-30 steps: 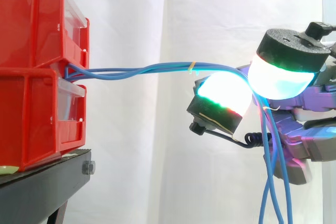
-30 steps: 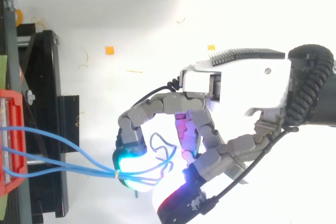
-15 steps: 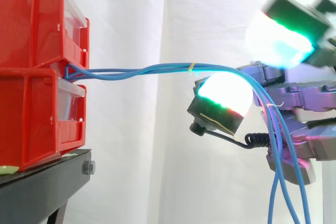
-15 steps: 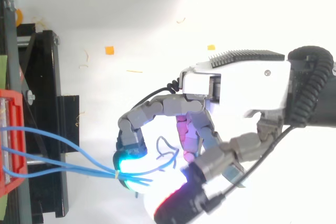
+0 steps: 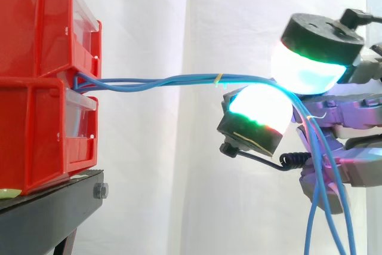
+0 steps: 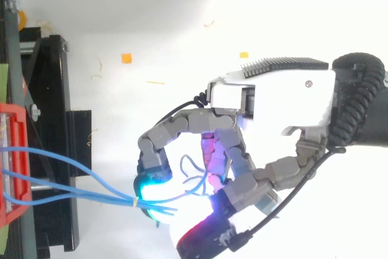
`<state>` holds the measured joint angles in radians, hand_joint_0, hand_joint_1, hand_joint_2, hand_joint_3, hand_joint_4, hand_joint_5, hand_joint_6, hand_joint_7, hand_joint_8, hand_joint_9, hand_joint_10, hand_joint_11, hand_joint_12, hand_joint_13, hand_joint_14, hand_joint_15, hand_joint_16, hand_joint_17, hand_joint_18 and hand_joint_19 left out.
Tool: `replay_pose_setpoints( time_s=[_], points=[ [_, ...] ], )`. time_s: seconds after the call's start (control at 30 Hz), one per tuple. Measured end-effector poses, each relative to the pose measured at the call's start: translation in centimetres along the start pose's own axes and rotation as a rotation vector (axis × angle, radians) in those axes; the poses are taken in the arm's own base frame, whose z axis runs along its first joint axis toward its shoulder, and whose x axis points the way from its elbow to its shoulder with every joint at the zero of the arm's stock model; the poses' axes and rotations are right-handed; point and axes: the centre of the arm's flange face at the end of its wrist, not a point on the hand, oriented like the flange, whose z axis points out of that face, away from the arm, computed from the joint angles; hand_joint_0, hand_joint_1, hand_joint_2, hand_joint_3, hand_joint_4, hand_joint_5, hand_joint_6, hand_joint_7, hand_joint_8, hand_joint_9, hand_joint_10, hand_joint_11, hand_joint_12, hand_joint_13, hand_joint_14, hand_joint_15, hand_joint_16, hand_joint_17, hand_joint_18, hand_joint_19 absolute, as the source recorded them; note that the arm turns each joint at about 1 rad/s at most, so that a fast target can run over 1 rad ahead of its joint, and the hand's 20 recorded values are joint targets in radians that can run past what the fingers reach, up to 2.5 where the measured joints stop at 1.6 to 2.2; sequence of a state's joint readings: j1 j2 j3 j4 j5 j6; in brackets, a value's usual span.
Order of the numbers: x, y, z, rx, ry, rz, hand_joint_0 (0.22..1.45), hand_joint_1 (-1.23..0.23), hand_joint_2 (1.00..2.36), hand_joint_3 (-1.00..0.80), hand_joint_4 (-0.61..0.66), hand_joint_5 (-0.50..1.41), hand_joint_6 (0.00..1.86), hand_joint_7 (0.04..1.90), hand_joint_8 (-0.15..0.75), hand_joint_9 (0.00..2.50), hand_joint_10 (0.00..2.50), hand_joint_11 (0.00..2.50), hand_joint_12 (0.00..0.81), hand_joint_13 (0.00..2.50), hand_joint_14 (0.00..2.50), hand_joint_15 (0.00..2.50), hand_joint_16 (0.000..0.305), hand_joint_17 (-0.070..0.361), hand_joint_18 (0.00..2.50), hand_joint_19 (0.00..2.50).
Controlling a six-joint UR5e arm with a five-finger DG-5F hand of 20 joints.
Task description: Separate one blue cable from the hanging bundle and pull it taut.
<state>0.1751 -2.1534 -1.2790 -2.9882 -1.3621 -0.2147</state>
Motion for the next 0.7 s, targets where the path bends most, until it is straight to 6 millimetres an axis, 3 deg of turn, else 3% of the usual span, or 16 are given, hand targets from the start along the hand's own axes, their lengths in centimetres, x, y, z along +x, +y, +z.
replay_pose_setpoints(
  time_s=[0.27,0.5,0.6,0.67,0.7],
  points=[
    [0.02,0.0,0.0,0.0,0.001,0.001,0.48,-0.82,1.0,-0.5,-0.02,0.13,0.57,1.27,0.126,2.01,0.03,0.54,0.296,1.43,0.02,0.76,0.053,0.118,1.0,0.82],
    [0.03,-0.01,0.0,0.0,0.001,0.0,0.53,-0.82,1.0,-0.5,-0.04,0.15,0.54,1.29,0.089,2.02,0.02,0.44,0.266,1.43,0.02,0.74,0.048,0.108,0.97,0.84],
    [0.0,0.03,0.0,-0.001,0.0,0.0,0.57,-0.74,1.0,-0.5,-0.04,0.16,0.5,1.35,0.086,2.01,0.02,0.43,0.256,1.42,0.02,0.75,0.044,0.1,0.96,0.86],
    [0.0,0.02,0.0,0.0,0.0,0.0,0.57,-0.56,1.0,-0.5,-0.04,0.16,0.5,1.35,0.076,2.02,0.02,0.43,0.255,1.42,0.02,0.75,0.043,0.098,0.96,0.85],
    [-0.01,0.03,0.0,-0.001,0.0,0.0,0.57,-0.55,1.0,-0.5,-0.04,0.16,0.5,1.34,0.076,2.02,0.02,0.43,0.255,1.42,0.02,0.75,0.043,0.097,0.97,0.86]
  ],
)
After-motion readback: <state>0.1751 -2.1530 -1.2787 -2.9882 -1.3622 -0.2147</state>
